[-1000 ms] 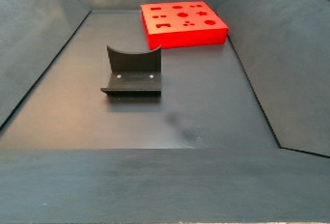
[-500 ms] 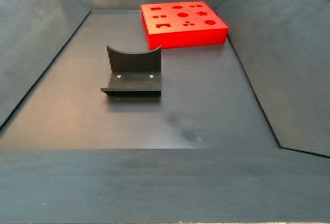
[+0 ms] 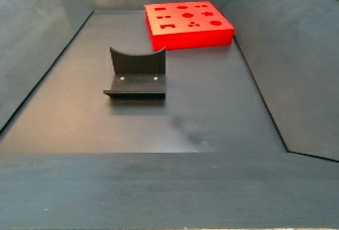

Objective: Pick up the 3 prong object. Move up. Move to above the board. Insert the 3 prong object.
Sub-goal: Insert the 3 prong object.

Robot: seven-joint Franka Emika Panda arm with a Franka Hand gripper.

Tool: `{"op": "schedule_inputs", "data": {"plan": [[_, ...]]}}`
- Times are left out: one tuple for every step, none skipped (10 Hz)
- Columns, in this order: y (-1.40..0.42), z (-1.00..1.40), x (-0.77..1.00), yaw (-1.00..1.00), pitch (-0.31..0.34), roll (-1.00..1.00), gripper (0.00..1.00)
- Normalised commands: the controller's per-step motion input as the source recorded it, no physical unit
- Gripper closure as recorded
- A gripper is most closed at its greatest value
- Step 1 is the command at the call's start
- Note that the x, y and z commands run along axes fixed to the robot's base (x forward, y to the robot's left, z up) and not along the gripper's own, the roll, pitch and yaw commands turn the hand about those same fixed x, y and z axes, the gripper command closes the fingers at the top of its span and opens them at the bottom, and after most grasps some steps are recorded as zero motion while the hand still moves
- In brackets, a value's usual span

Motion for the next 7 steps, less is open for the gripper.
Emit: {"op": "schedule_inputs", "data": {"plan": [[0.0, -0.16, -0.11, 0.0, -0.017, 0.0, 1.0], [0.0, -0.17, -0.12, -0.03, -0.024, 0.0, 1.0], [0.0, -0.19, -0.15, -0.24, -0.019, 0.0, 1.0], [0.0, -0.2, -0.18, -0.48, -0.013, 0.0, 1.0], [0.0, -0.21, -0.2, -0.57, -0.019, 0.0, 1.0], [0.0, -0.22, -0.26, -0.66, -0.02, 0.0, 1.0], [0.0, -0.22, -0.31, -0.71, -0.021, 0.0, 1.0]]}}
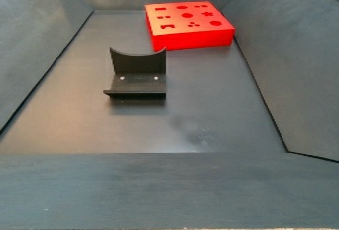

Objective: Pick up the 3 prong object. Move up. Move to above the board. Insert the 3 prong object.
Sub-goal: Insert the 3 prong object.

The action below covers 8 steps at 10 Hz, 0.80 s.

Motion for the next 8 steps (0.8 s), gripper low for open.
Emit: {"op": "schedule_inputs", "data": {"plan": [[0.0, -0.21, -0.33, -0.72, -0.017, 0.0, 1.0], [0.03, -0.1, -0.25, -0.53, -0.011, 0.0, 1.0], [0.0, 0.0, -0.03, 0.0, 0.0, 0.0, 1.0], [0.0, 0.0, -0.18, -0.07, -0.004, 0.0, 1.0], [0.0, -0.03, -0.23, -0.24, -0.02, 0.0, 1.0], [0.0, -0.12, -0.21, -0.5, -0.024, 0.0, 1.0], [0.0, -0.14, -0.02, -0.72, -0.034, 0.0, 1.0], [0.0, -0.12, 0.18, -0.87, -0.036, -0.03, 1.0]]}}
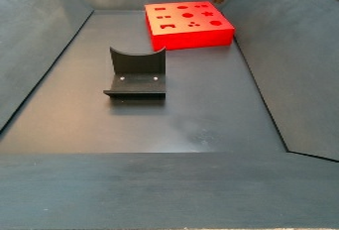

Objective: Pick up the 3 prong object. Move up. Move to above the board. Insert the 3 prong object.
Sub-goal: Insert the 3 prong object.

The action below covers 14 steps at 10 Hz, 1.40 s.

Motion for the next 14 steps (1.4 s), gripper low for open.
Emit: {"op": "schedule_inputs", "data": {"plan": [[0.0, -0.05, 0.33, -0.76, -0.064, -0.09, 1.0], [0.04, 0.0, 0.47, -0.63, -0.096, -0.17, 1.0], [0.05, 0.0, 0.55, -0.55, -0.116, -0.19, 1.0], [0.08, -0.02, 0.62, -0.47, -0.141, -0.16, 1.0], [0.05, -0.13, 0.62, -0.46, -0.146, -0.09, 1.0], [0.01, -0.24, 0.51, -0.43, -0.14, 0.0, 1.0], [0.05, -0.27, 0.28, -0.33, -0.107, 0.02, 1.0], [0.06, 0.0, 0.01, -0.14, 0.0, 0.0, 1.0], [0.0, 0.0, -0.02, 0.0, 0.0, 0.0, 1.0], [0.0, -0.27, 0.0, -0.05, -0.05, 0.0, 1.0], [0.0, -0.41, 0.09, -0.03, -0.091, 0.01, 1.0], [0.0, -0.46, 0.13, -0.05, -0.114, 0.0, 1.0], [0.0, -0.44, 0.08, -0.06, -0.116, 0.0, 1.0], [0.0, -0.46, 0.1, -0.08, -0.124, 0.0, 1.0]]}}
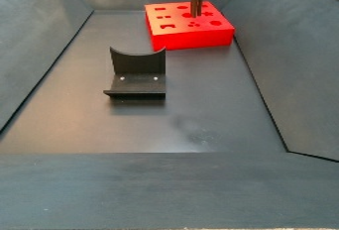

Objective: Pick up the 3 prong object. Move up. Move to above the board. Insert the 3 prong object.
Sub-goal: Insert the 3 prong object.

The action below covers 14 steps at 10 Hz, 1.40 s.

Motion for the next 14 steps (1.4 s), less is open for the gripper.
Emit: {"op": "schedule_inputs", "data": {"plan": [[0.0, -0.44, 0.09, -0.1, -0.124, 0.0, 1.0], [0.0, -0.19, 0.06, -0.07, -0.106, -0.02, 1.0], [0.04, -0.33, -0.02, -0.07, 0.0, 0.05, 1.0], [0.16, -0.49, -0.17, -0.25, 0.0, 0.11, 1.0], [0.14, -0.53, -0.06, -0.41, 0.0, 0.1, 1.0], [0.02, -0.48, 0.0, -0.42, -0.044, 0.02, 1.0], [0.0, -0.54, 0.16, -0.59, -0.114, 0.0, 1.0], [-0.07, -0.61, 0.26, -0.74, -0.146, 0.0, 1.0], [-0.06, -0.6, 0.18, -0.8, -0.17, 0.0, 1.0], [-0.03, -0.58, 0.03, -0.94, -0.169, 0.0, 1.0], [0.0, -0.6, 0.0, -1.0, -0.091, 0.0, 1.0], [0.01, -0.61, -0.16, -0.95, -0.044, 0.07, 1.0], [0.01, -0.02, 0.0, -0.41, 0.0, 0.0, 1.0], [0.02, 0.0, -0.02, 0.0, 0.0, 0.0, 1.0]]}}
